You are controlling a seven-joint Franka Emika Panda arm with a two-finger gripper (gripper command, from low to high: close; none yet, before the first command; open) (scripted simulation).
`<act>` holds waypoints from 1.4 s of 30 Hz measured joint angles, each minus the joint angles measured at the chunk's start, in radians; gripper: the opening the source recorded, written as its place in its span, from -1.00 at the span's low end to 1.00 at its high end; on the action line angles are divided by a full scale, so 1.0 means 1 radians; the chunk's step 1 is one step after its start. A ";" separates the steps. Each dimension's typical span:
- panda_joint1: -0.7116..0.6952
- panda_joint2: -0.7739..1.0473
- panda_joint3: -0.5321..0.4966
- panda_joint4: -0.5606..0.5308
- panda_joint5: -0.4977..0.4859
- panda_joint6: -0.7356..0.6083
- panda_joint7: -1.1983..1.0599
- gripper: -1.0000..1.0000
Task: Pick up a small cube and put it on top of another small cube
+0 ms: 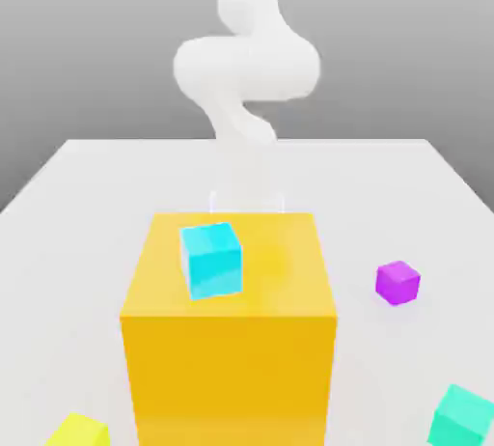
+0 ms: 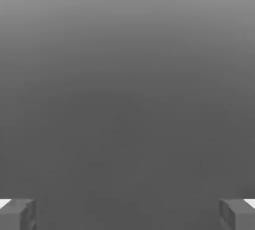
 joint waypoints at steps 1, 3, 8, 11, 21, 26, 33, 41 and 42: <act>0.021 0.033 0.017 -0.029 0.018 0.026 0.008 0.00; 0.063 0.099 0.053 -0.086 0.050 0.078 0.024 0.00; 0.163 0.250 0.154 -0.221 0.116 0.199 0.072 0.00; 0.222 0.338 0.220 -0.301 0.145 0.270 0.108 0.00; 0.366 0.645 0.461 -0.564 0.105 0.519 0.322 0.00; 0.469 0.838 0.276 -0.553 -0.290 0.659 0.614 0.00; 0.712 0.972 0.007 -0.523 -0.419 0.770 0.716 -1.00; 0.606 0.853 0.156 -0.553 -0.248 0.679 0.587 -1.00; 0.606 0.816 0.175 -0.562 -0.177 0.651 0.537 -1.00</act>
